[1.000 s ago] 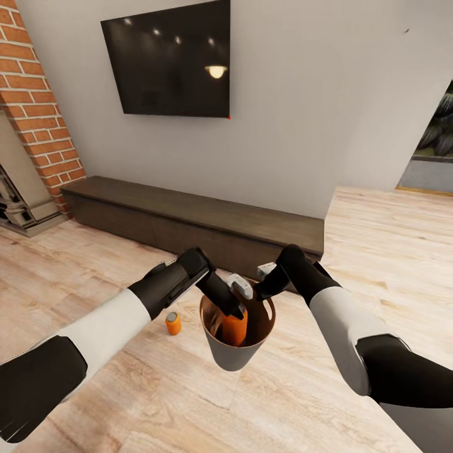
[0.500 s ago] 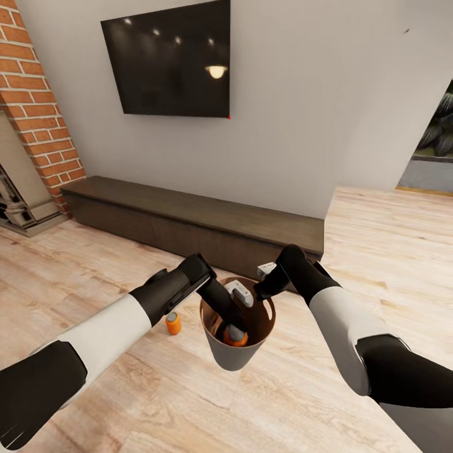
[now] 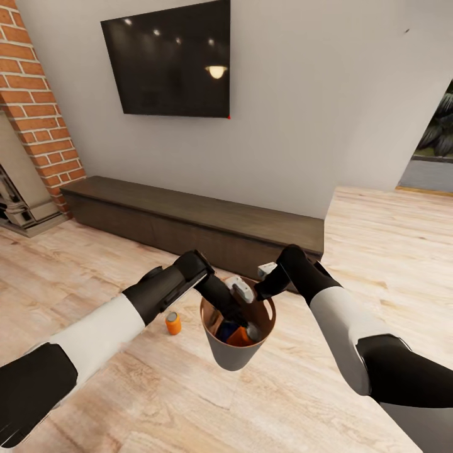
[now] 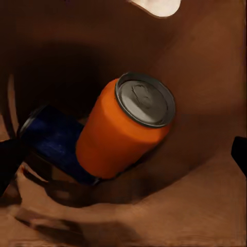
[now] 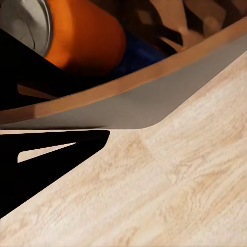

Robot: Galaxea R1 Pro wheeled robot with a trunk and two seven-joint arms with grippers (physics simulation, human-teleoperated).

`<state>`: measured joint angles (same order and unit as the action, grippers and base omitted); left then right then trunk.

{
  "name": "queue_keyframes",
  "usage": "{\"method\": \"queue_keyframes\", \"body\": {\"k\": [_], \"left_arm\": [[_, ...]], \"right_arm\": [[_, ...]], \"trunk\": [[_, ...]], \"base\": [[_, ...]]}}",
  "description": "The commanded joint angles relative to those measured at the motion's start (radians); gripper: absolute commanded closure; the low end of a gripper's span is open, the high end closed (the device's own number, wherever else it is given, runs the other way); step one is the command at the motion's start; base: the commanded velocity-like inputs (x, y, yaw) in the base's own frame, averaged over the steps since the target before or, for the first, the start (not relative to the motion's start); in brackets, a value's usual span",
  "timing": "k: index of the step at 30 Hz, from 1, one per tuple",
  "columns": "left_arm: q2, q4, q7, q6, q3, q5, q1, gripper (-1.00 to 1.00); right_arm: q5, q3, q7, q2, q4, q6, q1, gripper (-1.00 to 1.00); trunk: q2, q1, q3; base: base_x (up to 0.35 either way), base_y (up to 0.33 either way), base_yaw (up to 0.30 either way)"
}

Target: Put the three can of soda from the living room inside the tash can in the kitchen.

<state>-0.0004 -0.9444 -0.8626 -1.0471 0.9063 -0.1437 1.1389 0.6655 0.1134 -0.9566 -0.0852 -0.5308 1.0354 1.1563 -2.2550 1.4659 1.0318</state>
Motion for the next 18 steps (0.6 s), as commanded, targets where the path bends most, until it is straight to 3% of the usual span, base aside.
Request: {"method": "queue_keyframes", "body": {"k": [1,3,4,5,6,7,8,10,11,12,13,14,15,16,18], "left_arm": [[0.043,-0.056,-0.020,0.000,-0.005,-0.003,0.000,-1.00],[0.100,-0.125,-0.054,0.000,-0.017,-0.004,0.000,-1.00],[0.162,-0.193,-0.098,0.000,-0.046,-0.005,0.000,-1.00],[0.250,-0.278,-0.166,0.000,-0.122,-0.007,0.000,-1.00],[0.301,-0.322,-0.214,0.000,-0.187,-0.007,0.000,-1.00],[0.325,-0.340,-0.240,0.000,-0.220,-0.007,-0.001,-1.00],[0.368,-0.371,-0.290,0.000,-0.287,-0.007,-0.007,-1.00],[0.402,-0.394,-0.334,0.000,-0.350,-0.007,-0.017,-1.00],[0.427,-0.411,-0.367,0.000,-0.410,-0.005,-0.026,-1.00],[0.436,-0.419,-0.379,0.000,-0.439,-0.005,-0.029,-1.00],[0.457,-0.435,-0.402,0.000,-0.526,-0.002,-0.038,-1.00],[0.465,-0.439,-0.407,0.000,-0.587,0.000,-0.053,-1.00],[0.468,-0.439,-0.406,0.000,-0.621,0.001,-0.065,-1.00],[0.470,-0.438,-0.394,0.000,-0.694,0.003,-0.097,-1.00],[0.470,-0.438,-0.359,0.006,-0.765,0.006,-0.143,-1.00]], "right_arm": [[-0.023,-0.003,-0.006,0.000,0.000,0.012,0.000,1.00],[-0.023,-0.003,-0.006,0.000,0.000,0.012,0.000,1.00],[-0.023,-0.003,-0.006,0.001,0.000,0.012,0.000,1.00],[-0.023,-0.003,-0.006,0.002,0.001,0.012,0.000,1.00],[-0.023,-0.003,-0.007,0.004,0.001,0.012,0.000,1.00],[-0.023,-0.003,-0.007,0.005,0.001,0.012,0.000,1.00],[-0.023,-0.003,-0.007,0.006,0.001,0.012,0.000,1.00],[-0.023,-0.003,-0.007,0.007,0.001,0.012,0.000,1.00],[-0.023,-0.003,-0.007,0.008,0.001,0.012,0.000,1.00],[-0.023,-0.003,-0.007,0.009,0.001,0.012,0.000,1.00],[-0.024,-0.003,-0.007,0.011,0.002,0.012,0.000,1.00],[-0.024,-0.003,-0.007,0.016,0.002,0.012,0.000,1.00],[-0.024,-0.003,-0.007,0.018,0.001,0.012,0.000,1.00],[-0.025,-0.003,-0.007,0.024,0.001,0.012,0.000,1.00],[-0.025,-0.003,-0.007,0.033,0.000,0.012,0.000,1.00]], "trunk": [[0.000,0.000,0.000],[0.000,0.000,0.000],[0.000,0.000,0.000],[0.000,0.000,0.000],[0.000,0.000,0.000],[0.000,0.000,0.000],[0.000,0.000,0.000],[0.000,0.000,0.000],[0.000,0.000,0.000],[0.000,0.000,0.000],[0.000,0.000,0.000],[0.000,0.000,0.000],[0.000,0.000,0.000],[0.000,0.000,0.000],[0.000,0.000,0.000]], "base": [[0.000,0.000,0.000],[0.000,0.000,0.000],[0.000,0.000,0.000],[0.000,0.000,0.000],[0.000,0.000,0.000],[0.000,0.000,0.000],[0.000,0.000,0.000],[0.000,0.000,0.000],[0.000,0.000,0.000],[0.000,0.000,0.000],[0.000,0.000,0.000],[0.000,0.000,0.000],[0.000,0.000,0.000],[0.000,0.000,0.000],[0.000,0.000,0.000]]}}
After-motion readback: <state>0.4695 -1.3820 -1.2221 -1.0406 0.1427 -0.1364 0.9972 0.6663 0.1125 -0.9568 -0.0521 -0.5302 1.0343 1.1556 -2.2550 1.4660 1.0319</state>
